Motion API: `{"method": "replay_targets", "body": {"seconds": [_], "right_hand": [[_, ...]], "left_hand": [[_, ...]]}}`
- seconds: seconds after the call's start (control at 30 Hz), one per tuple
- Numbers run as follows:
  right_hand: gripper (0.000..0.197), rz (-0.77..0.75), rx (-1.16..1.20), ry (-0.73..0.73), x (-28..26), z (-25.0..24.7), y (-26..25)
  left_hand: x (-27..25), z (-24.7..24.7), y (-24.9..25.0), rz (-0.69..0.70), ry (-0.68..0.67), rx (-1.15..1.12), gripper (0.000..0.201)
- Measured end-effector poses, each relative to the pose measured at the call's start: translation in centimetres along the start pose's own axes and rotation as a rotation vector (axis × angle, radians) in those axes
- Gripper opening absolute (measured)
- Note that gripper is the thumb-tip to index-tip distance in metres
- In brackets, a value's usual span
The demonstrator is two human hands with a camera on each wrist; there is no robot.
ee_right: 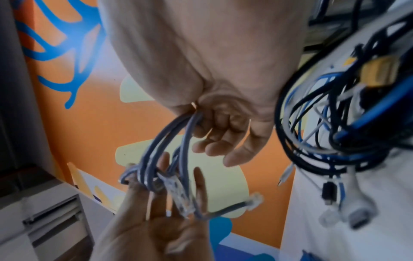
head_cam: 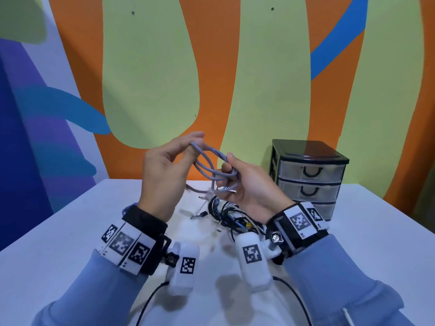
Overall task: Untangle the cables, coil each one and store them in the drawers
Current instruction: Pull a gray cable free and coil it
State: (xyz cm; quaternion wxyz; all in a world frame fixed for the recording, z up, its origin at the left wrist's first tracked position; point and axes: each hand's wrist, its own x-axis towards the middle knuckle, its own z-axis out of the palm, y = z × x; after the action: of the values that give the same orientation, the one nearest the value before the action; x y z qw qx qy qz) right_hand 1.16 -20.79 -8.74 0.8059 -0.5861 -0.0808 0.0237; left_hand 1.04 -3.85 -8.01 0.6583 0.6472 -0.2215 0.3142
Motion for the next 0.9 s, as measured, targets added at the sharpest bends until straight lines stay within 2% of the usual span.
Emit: {"method": "replay_targets", "body": {"seconds": [0.1, 0.17, 0.23, 0.3, 0.37, 0.47, 0.53, 0.63, 0.67, 0.73, 0.83, 0.9], "right_hand": [[0.043, 0.024, 0.091, -0.011, -0.1, 0.5, 0.0], [0.042, 0.013, 0.171, -0.025, -0.2, 0.7, -0.1], [0.041, -0.008, 0.266, -0.071, -0.4, 0.8, -0.2], [0.04, -0.013, 0.345, -0.111, -0.5, 1.5, 0.1], [0.038, -0.013, 0.389, -0.117, -0.5, 2.2, 0.5], [0.037, -0.062, 0.349, -0.065, -0.3, 2.5, 0.8], [0.038, -0.12, 0.205, -0.01, -0.1, 2.4, 1.0], [0.041, -0.222, -0.169, 0.058, 0.1, 2.9, 2.1], [0.042, -0.248, -0.271, 0.065, 0.1, 3.3, 2.5], [0.042, -0.249, -0.328, 0.044, -0.3, 3.8, 2.9], [0.042, -0.238, -0.275, -0.003, -1.2, 4.1, 2.2], [0.044, -0.272, -0.306, 0.029, -1.6, 4.1, 1.8]], "left_hand": [[0.1, 0.4, 0.0, -0.245, 0.11, -0.223, 0.026], [0.2, 0.3, -0.1, -0.368, 0.153, -0.371, 0.025], [0.5, -0.1, 0.0, -0.467, 0.199, -0.463, 0.024], [0.6, -0.4, 0.1, -0.501, 0.228, -0.458, 0.022], [0.6, -0.6, 0.2, -0.404, 0.232, -0.309, 0.019], [0.4, -1.2, -0.3, 0.038, 0.13, 0.233, 0.016], [0.2, -1.2, -0.3, 0.253, 0.058, 0.465, 0.021], [-0.1, -0.8, -0.6, 0.432, -0.041, 0.622, 0.035], [-0.2, -0.6, -0.7, 0.474, -0.057, 0.707, 0.037], [-0.4, -0.7, -0.8, 0.484, -0.022, 0.862, 0.041], [-0.4, -1.1, -0.6, 0.407, 0.093, 0.968, 0.035], [-0.2, -1.5, -0.7, 0.299, 0.153, 0.92, 0.032]]}}
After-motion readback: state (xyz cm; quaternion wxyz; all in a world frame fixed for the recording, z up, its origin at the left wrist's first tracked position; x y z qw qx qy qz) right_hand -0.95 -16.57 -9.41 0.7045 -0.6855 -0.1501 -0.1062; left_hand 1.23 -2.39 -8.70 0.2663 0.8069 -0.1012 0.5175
